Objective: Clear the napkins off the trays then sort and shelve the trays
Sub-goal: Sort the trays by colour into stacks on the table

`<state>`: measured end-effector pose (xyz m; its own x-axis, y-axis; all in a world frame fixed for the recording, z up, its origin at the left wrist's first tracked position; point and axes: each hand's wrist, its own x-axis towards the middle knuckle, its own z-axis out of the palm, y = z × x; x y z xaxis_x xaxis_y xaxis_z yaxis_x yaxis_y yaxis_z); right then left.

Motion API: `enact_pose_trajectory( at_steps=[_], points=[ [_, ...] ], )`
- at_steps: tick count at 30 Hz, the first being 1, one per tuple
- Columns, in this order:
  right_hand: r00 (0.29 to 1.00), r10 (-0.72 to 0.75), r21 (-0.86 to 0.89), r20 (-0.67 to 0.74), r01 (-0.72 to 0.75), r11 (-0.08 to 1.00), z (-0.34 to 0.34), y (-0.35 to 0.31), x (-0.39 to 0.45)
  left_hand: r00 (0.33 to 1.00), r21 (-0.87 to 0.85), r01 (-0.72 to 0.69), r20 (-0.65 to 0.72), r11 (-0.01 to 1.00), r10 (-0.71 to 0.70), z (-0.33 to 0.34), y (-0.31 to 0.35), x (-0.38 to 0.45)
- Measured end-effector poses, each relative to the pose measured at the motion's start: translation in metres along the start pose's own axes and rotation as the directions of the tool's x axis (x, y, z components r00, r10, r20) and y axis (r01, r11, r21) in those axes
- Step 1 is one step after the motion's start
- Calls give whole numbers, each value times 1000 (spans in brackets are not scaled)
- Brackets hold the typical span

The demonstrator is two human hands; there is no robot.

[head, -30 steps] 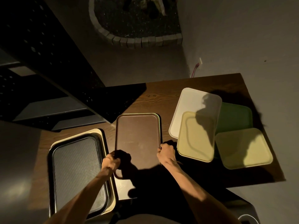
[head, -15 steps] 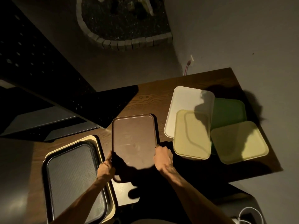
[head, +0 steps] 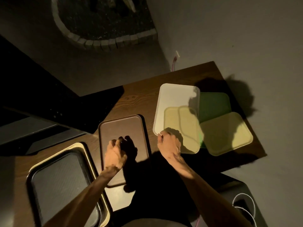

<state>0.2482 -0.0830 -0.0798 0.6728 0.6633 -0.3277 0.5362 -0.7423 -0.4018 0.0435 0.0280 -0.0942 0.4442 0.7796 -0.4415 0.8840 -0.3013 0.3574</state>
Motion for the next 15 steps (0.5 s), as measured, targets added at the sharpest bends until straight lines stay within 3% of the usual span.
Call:
enact_pose_trajectory(
  at_steps=[5, 7, 9, 13, 15],
  points=[
    [946, 233, 168, -225, -198, 966, -37, 75, 29, 986, -184, -99, 113, 978, 121, 20, 89, 32],
    [888, 377, 330, -263, -284, 900, -45, 109, 34, 979, -255, -57, 175, 965, 103, 31, 112, 44],
    [799, 534, 328, -277, -444, 834, -52, 144, 32, 976, -282, -19, 202, 959, 79, 40, 130, 57],
    [523, 848, 511, -82, -709, 487, -60, 189, 18, 976, -307, 111, 214, 945, -45, 51, 148, 75],
    [486, 873, 544, 45, -745, 386, -62, 205, 16, 959, -343, 193, 264, 919, -103, 56, 153, 80]
  ],
)
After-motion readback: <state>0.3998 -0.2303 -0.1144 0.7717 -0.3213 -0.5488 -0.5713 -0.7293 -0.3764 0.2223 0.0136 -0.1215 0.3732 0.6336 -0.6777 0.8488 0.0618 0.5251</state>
